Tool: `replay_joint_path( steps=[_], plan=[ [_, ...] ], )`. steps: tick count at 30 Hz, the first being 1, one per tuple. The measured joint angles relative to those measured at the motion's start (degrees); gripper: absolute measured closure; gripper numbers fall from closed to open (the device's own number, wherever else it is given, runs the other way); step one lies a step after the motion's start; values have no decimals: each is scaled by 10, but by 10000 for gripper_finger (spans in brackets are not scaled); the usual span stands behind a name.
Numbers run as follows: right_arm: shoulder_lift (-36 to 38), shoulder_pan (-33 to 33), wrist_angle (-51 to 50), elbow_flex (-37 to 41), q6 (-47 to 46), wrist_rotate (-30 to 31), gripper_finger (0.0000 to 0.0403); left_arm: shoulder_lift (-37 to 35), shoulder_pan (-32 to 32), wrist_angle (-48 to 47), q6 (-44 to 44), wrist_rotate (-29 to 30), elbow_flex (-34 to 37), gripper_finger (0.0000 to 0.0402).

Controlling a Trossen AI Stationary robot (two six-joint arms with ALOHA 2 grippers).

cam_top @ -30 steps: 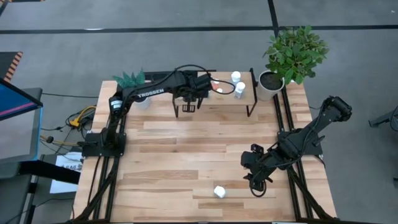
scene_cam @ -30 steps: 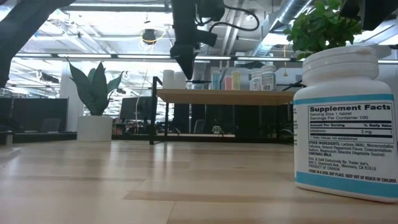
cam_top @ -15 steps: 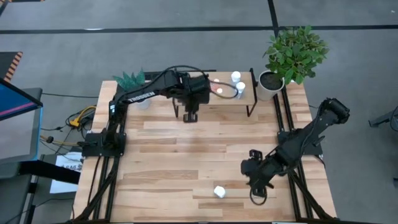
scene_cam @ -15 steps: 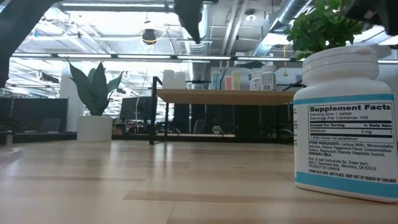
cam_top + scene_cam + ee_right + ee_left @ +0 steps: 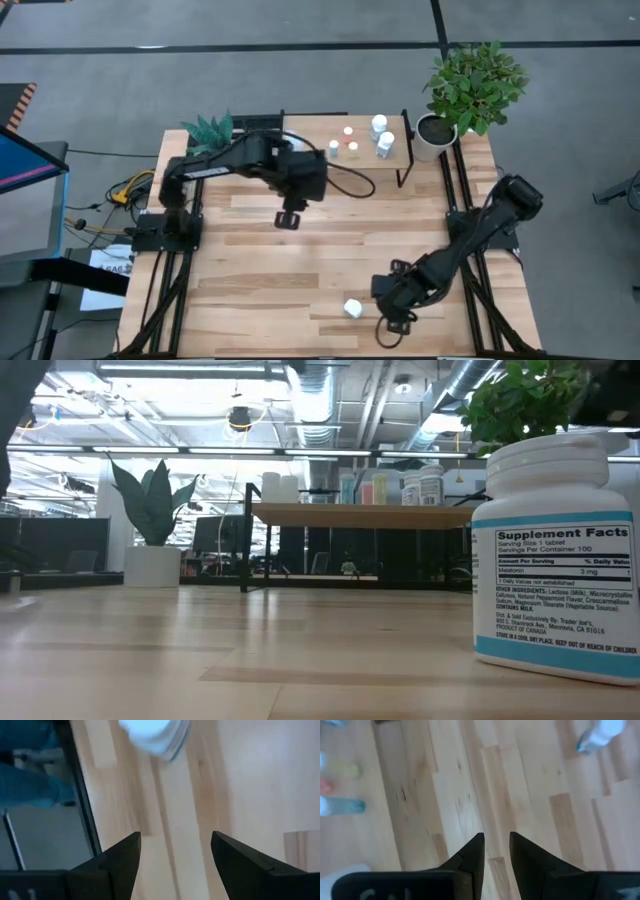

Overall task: Pick and place medicine bottles onto shelf by color
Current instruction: Put the large white pill bottle on the shelf

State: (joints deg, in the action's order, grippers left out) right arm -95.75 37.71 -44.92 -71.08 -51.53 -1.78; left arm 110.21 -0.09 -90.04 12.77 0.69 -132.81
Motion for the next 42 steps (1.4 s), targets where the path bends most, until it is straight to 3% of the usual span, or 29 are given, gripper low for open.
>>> replay_joint_path(
  steps=[9, 19, 29, 42],
  plan=[
    [-82, -28, 6, -120, -127, -1, 138, -124, 24, 0, -10, 0, 0, 324],
    [-159, -34, -17, -227, -131, -27, 138, -229, 31, 0, 4, 1, 0, 324],
    [-160, -62, -49, -233, -142, -32, 138, -255, 31, 0, 6, 15, 0, 324],
    [-160, -117, -74, -233, -120, -101, 137, -255, 30, 0, 11, 16, 0, 324]
  ],
)
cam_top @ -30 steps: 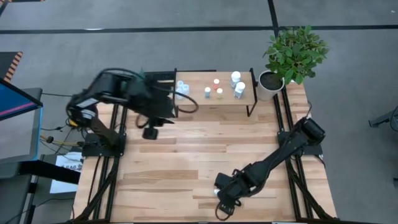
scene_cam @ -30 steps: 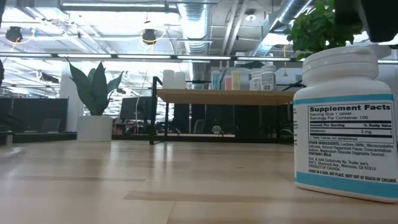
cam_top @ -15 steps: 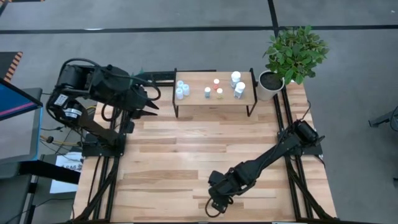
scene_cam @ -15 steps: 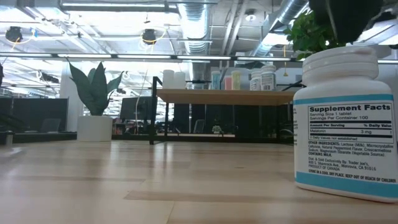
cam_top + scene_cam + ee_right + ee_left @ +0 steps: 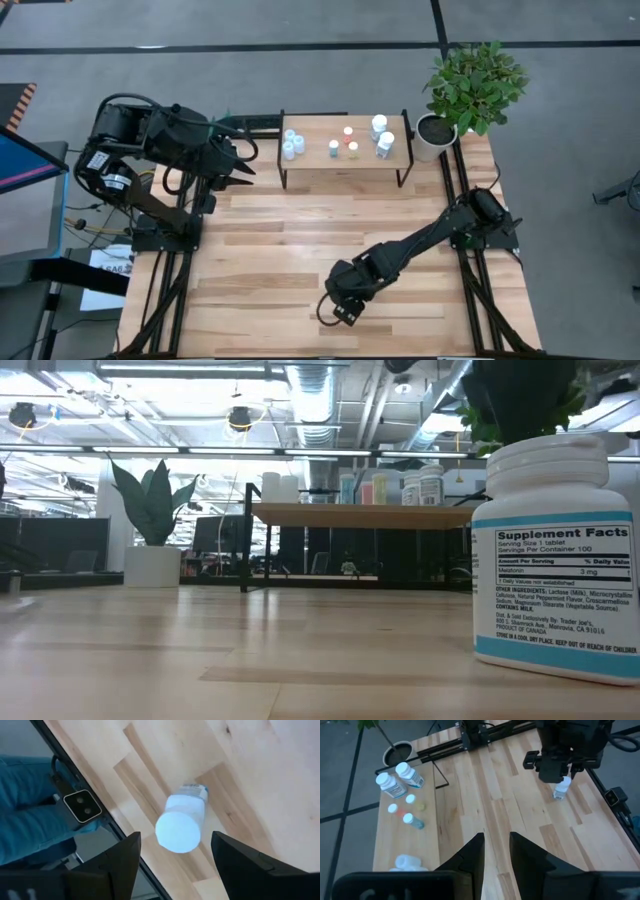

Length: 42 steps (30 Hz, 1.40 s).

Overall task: Pick and place medicine bottles onto shelf by color
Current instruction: Put the large white pill bottle on the shelf

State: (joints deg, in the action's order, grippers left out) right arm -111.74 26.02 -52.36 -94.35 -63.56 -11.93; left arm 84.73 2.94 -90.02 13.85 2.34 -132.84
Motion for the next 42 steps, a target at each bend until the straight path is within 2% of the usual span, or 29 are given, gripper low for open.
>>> replay_joint_path(
  steps=[6, 14, 22, 42],
  plan=[
    [0, -3, 7, 0, 8, 3, 137, 0, 0, 0, 0, 0, 0, 324],
    [-1, 15, 6, 0, 22, 62, 137, 0, 0, 0, 0, 0, 0, 324],
    [-1, 18, 5, 0, 25, 85, 137, 0, 0, 0, -1, 0, 0, 324],
    [-2, 40, 23, 20, 17, 104, 137, 0, 0, 0, -1, 0, 0, 324]
  ],
)
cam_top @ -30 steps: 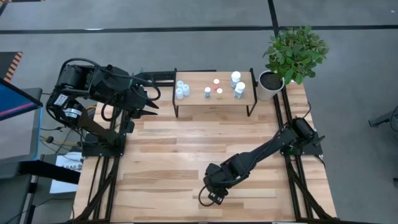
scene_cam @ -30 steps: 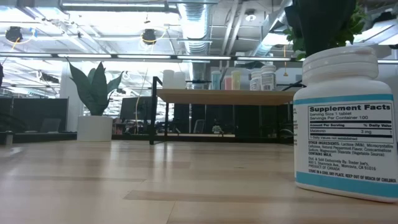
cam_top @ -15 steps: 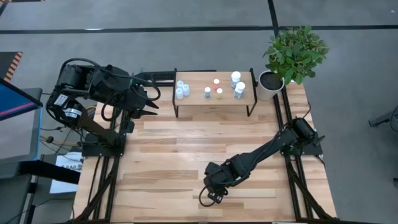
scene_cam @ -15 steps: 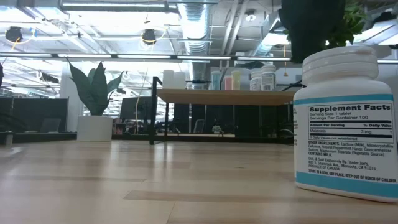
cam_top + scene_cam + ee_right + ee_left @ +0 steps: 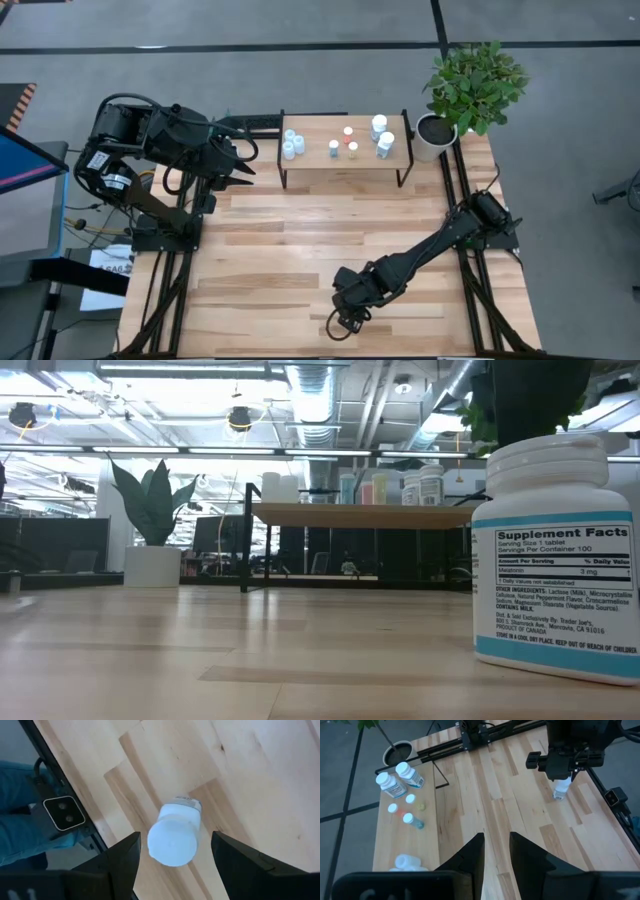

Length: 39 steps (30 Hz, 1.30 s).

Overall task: Pick and place medicine bottles onto shelf by color
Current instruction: Put the large white pill bottle on the shelf

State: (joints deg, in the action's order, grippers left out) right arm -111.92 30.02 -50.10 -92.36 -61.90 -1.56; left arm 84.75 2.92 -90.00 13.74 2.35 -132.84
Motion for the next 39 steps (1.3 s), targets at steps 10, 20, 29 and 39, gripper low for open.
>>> replay_joint_path(
  steps=[10, 20, 29, 39],
  plan=[
    [-9, 4, 14, -1, 15, 1, 137, 0, 0, 0, 0, 0, 0, 324],
    [-65, 2, 30, -7, -10, -25, 137, 0, 0, 0, 0, 0, 0, 324],
    [-75, 4, 23, -8, -35, -48, 147, 0, 0, 0, 0, 0, 0, 324],
    [-74, 3, 22, -9, -28, -61, 221, 0, 0, 0, 0, 0, 0, 324]
  ],
)
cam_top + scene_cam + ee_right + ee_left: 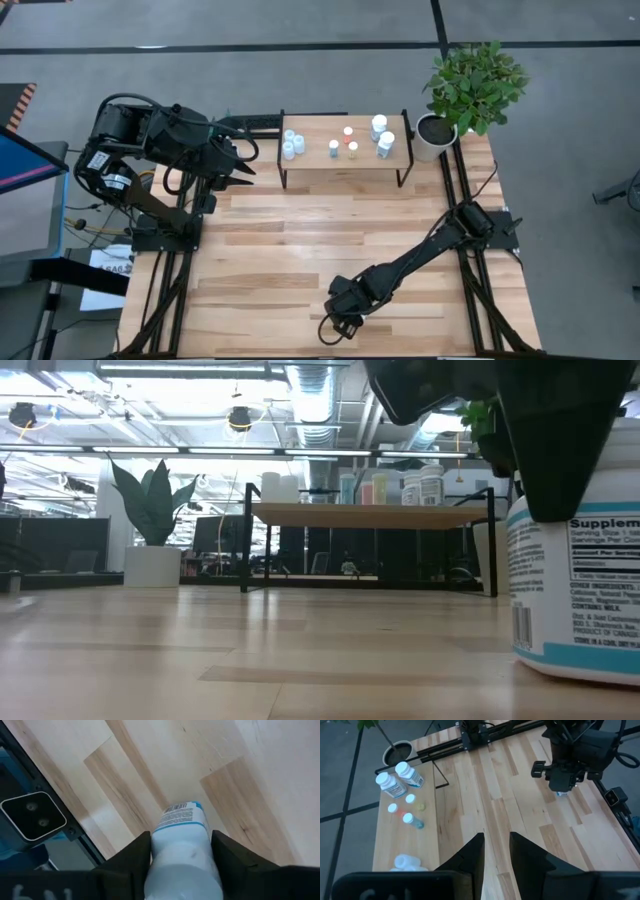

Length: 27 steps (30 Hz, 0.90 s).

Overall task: Pick and place medicine bottles onto shelf by color
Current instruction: Put the large white pill bottle on the shelf

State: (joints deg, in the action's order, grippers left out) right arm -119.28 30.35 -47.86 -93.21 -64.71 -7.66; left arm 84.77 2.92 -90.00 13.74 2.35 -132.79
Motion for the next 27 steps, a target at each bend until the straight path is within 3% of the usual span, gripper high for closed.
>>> replay_joint_path(
  steps=[7, 14, 21, 27],
  plan=[
    [13, -14, -14, -1, -13, -3, 226, 0, 0, 0, 0, 0, 0, 324],
    [70, -67, -178, -72, 40, 3, 231, 0, 0, 0, 0, 0, 0, 324],
    [143, -158, -343, -139, 136, 77, 225, 0, 0, 0, 0, 0, 0, 324],
    [202, -267, -391, -153, 186, 147, 226, 0, 0, 0, 0, 0, 0, 324]
  ],
)
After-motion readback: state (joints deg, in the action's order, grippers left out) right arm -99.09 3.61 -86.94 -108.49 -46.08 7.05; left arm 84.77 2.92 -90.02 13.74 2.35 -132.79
